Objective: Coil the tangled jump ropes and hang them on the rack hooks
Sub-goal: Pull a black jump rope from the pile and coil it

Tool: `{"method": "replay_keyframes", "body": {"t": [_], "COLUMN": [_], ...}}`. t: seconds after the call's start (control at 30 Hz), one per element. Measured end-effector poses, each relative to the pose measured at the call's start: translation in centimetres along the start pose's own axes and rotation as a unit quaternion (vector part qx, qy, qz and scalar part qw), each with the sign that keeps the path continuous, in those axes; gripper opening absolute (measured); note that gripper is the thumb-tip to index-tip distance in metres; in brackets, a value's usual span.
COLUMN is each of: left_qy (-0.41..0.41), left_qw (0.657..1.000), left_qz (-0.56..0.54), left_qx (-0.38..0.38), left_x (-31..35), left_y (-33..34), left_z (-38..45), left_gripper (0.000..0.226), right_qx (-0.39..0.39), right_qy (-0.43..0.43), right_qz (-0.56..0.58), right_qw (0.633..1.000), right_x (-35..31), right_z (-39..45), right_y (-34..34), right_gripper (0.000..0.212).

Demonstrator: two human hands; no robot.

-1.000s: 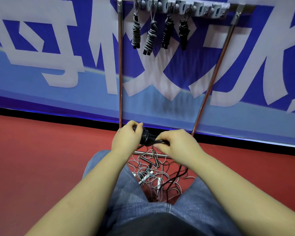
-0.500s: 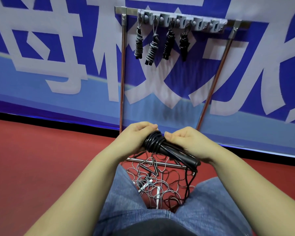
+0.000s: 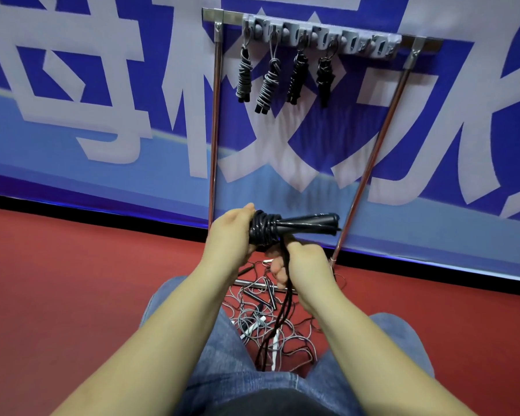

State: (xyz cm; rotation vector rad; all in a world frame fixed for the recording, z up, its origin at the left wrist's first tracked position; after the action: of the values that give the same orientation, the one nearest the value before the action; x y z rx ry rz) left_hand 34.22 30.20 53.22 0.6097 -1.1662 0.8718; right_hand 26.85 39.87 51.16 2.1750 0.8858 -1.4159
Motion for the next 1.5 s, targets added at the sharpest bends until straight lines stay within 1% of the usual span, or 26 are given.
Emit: {"method": "replay_keyframes", "body": {"t": [0.07,0.1,0.17,0.2,0.23,0.3,0.33,0.37,0.43,0.5,0.57,0.63,0.73,0.8,0.87,0.93,1.0,1.1,1.17,1.23,1.27,1.33,1.37,1.47,1.5], "left_qy": [0.032,0.049,0.081,0.092,0.098,0.096,0.092,0.088,0.086,0.091,0.093,0.095,0.08,0.06,0.046,0.034,0.025,0.022,0.027,0.023,0.019,0.002,-0.013,-0.071,-0.079], "left_qw": [0.997,0.994,0.985,0.981,0.978,0.97,0.965,0.958,0.943,0.926,0.916,0.918,0.943,0.951,0.953,0.956,0.962,0.968,0.97,0.974,0.977,0.983,0.986,0.987,0.988], "left_qz": [0.024,0.055,0.134,0.158,0.176,0.218,0.245,0.272,0.322,0.357,0.358,0.321,0.197,0.13,0.082,0.039,-0.002,-0.034,-0.048,-0.063,-0.071,-0.087,-0.095,-0.121,-0.118], "left_qx": [0.061,0.08,0.077,0.065,0.056,0.039,0.029,0.017,-0.019,-0.081,-0.157,-0.212,-0.256,-0.273,-0.287,-0.289,-0.273,-0.249,-0.236,-0.215,-0.199,-0.159,-0.137,-0.077,-0.059], "left_x": [-0.1,-0.2,-0.3,-0.4,-0.3,-0.3,-0.4,-0.4,-0.4,-0.4,-0.5,-0.4,0.3,0.7,1.1,1.4,1.9,2.2,2.1,1.8,1.6,1.0,0.7,-0.5,-0.6], "left_y": [-1.0,-1.6,-2.0,-1.9,-1.9,-1.9,-1.9,-2.0,-2.0,-1.7,-1.5,-1.5,-1.5,-1.4,-1.2,-1.1,-0.9,-0.6,-0.6,-0.7,-0.7,-0.6,-0.5,-0.3,-0.2], "left_z": [0.7,1.0,1.1,1.0,0.9,0.9,1.0,1.2,1.4,1.4,1.4,1.5,1.3,0.8,0.3,-0.1,-0.5,-0.7,-0.6,-0.4,-0.3,-0.2,-0.3,-0.6,-0.7], "left_gripper": [0.032,0.03,0.027,0.024,0.023,0.022,0.022,0.023,0.024,0.025,0.022,0.019,0.021,0.024,0.025,0.024,0.02,0.02,0.024,0.026,0.026,0.024,0.024,0.03,0.032], "right_qx": [-0.044,-0.063,-0.062,-0.04,-0.011,0.045,0.069,0.09,0.132,0.164,0.168,0.143,0.061,-0.009,-0.046,-0.067,-0.092,-0.113,-0.153,-0.198,-0.201,-0.161,-0.129,-0.043,-0.022], "right_qy": [-0.007,-0.013,-0.041,-0.067,-0.102,-0.176,-0.2,-0.216,-0.229,-0.231,-0.232,-0.227,-0.191,-0.171,-0.163,-0.148,-0.125,-0.087,-0.032,0.014,0.019,0.023,0.016,-0.019,-0.021], "right_qz": [-0.025,-0.044,-0.114,-0.178,-0.254,-0.383,-0.421,-0.439,-0.447,-0.445,-0.429,-0.393,-0.375,-0.371,-0.346,-0.302,-0.256,-0.184,-0.069,0.067,0.116,0.185,0.191,0.143,0.128], "right_qw": [0.999,0.997,0.991,0.981,0.962,0.906,0.882,0.867,0.855,0.85,0.857,0.88,0.905,0.913,0.923,0.939,0.954,0.972,0.985,0.978,0.973,0.969,0.973,0.989,0.991], "right_x": [0.3,0.5,0.4,0.2,-0.1,-0.9,-1.2,-1.6,-2.4,-2.8,-2.9,-2.7,-2.3,-2.1,-2.2,-2.4,-2.4,-2.1,-1.3,-0.5,-0.1,0.6,0.7,0.4,0.3], "right_z": [-0.7,-1.1,-1.5,-1.6,-1.7,-2.1,-2.3,-2.6,-2.9,-2.9,-2.7,-2.4,-1.7,-1.6,-1.8,-1.8,-1.9,-2.0,-1.9,-1.8,-1.6,-1.0,-0.8,-0.4,-0.4], "right_y": [0.4,0.5,0.4,0.2,-0.2,-0.8,-1.1,-1.4,-2.1,-2.9,-3.4,-3.8,-4.0,-3.8,-3.7,-3.8,-3.7,-3.5,-3.1,-2.1,-1.6,-0.7,-0.4,-0.2,-0.2], "right_gripper": [0.047,0.046,0.042,0.039,0.037,0.033,0.029,0.024,0.019,0.022,0.023,0.023,0.019,0.028,0.037,0.04,0.043,0.041,0.037,0.035,0.036,0.043,0.045,0.041,0.039]}}
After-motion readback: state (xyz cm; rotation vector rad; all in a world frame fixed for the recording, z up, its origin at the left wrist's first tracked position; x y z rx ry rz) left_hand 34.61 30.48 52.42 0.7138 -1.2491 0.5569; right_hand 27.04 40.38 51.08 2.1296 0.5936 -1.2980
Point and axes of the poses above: each hand's wrist, its own z-axis towards the middle knuckle, its own y-axis out of the palm, x = y × z, the point moved 4 cm from there along z, towards the middle knuckle, and after that the axes turned 15 degrees about y, right-handed, at the moved point
